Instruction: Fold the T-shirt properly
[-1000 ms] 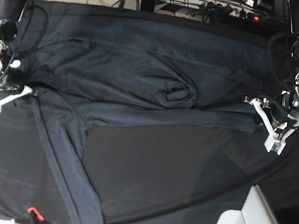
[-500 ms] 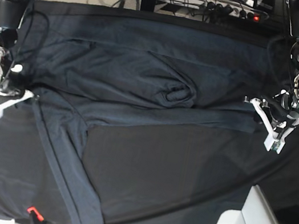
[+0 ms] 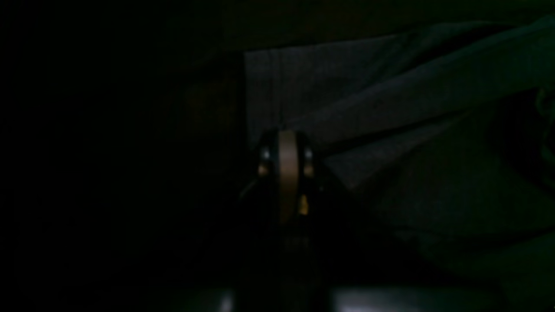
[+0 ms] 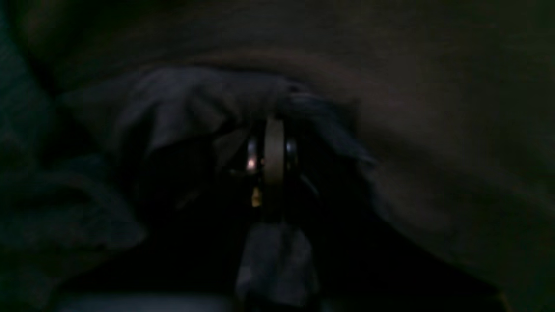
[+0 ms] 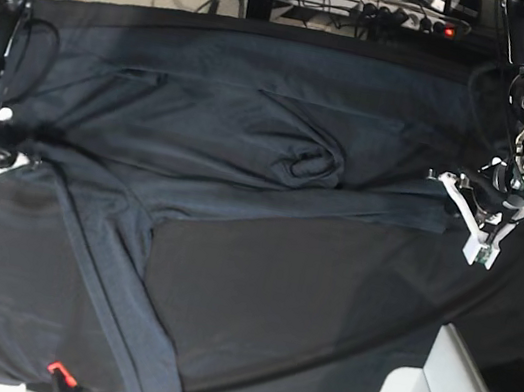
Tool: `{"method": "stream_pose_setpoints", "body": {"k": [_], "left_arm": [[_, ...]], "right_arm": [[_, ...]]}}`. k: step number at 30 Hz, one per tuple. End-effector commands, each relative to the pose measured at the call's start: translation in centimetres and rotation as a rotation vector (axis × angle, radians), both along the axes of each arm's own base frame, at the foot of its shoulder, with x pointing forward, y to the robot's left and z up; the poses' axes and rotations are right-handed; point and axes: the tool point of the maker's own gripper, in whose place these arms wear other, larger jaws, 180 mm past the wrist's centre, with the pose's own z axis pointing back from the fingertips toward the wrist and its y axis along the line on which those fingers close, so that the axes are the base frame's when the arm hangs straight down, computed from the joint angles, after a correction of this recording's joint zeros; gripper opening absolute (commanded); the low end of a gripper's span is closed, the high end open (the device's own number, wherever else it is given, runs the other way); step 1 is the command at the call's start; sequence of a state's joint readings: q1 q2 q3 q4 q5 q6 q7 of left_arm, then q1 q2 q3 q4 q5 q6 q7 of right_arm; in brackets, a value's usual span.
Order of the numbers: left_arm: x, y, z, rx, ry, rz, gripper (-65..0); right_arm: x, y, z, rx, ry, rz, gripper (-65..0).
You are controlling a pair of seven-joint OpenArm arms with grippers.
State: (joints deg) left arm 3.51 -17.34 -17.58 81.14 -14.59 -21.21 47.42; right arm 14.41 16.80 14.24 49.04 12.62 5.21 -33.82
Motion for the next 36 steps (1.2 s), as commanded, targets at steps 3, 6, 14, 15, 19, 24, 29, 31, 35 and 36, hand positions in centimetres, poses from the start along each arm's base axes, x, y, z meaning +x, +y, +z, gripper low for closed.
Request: {"method": "stream_pose_setpoints", "body": {"k": [3,6,14,15,19,24,29,31,35,36], "left_arm": [[1.1,0.8,1.4,0.019,-0.044,0.0,-65.0],[1.1,0.8,1.4,0.019,-0.044,0.0,-65.0],[1.1,0.8,1.4,0.019,-0.044,0.0,-65.0],[1.1,0.8,1.4,0.019,-0.044,0.0,-65.0],[1.1,0.8,1.4,0.019,-0.044,0.0,-65.0],[1.1,0.7,1.5,0.02,-0.048,-0.001,-65.0],[1.2,0.7,1.6,0.021,-0.05,-0.002,-65.0],[1.2,0.7,1.6,0.021,-0.05,-0.002,-65.0],[1.2,0.7,1.6,0.021,-0.049,-0.003,-65.0],[1.2,0.7,1.6,0.021,-0.049,-0.003,-65.0]], "right_arm": [[2.3,-1.6,2.3,-0.058,-0.086,0.005,-65.0],[2.0,-2.3,2.3,-0.13,-0.059,0.035,-65.0],[4.4,-2.7,4.2,-0.205,-0.221,0.062,-65.0],[4.7,-2.7,4.5,-0.211,-0.239,0.064,-65.0],[4.1,-2.6,5.0,-0.196,-0.163,0.062,-65.0],[2.3,0.5,5.2,-0.149,-0.089,0.086,-65.0],[0.8,2.0,5.0,-0.12,-0.021,0.066,-65.0],[0.6,2.0,4.8,-0.115,-0.015,0.048,-65.0],[0.3,2.0,4.5,-0.114,-0.008,0.039,-65.0],[0.2,2.0,4.5,-0.113,-0.005,0.037,-65.0]]}}
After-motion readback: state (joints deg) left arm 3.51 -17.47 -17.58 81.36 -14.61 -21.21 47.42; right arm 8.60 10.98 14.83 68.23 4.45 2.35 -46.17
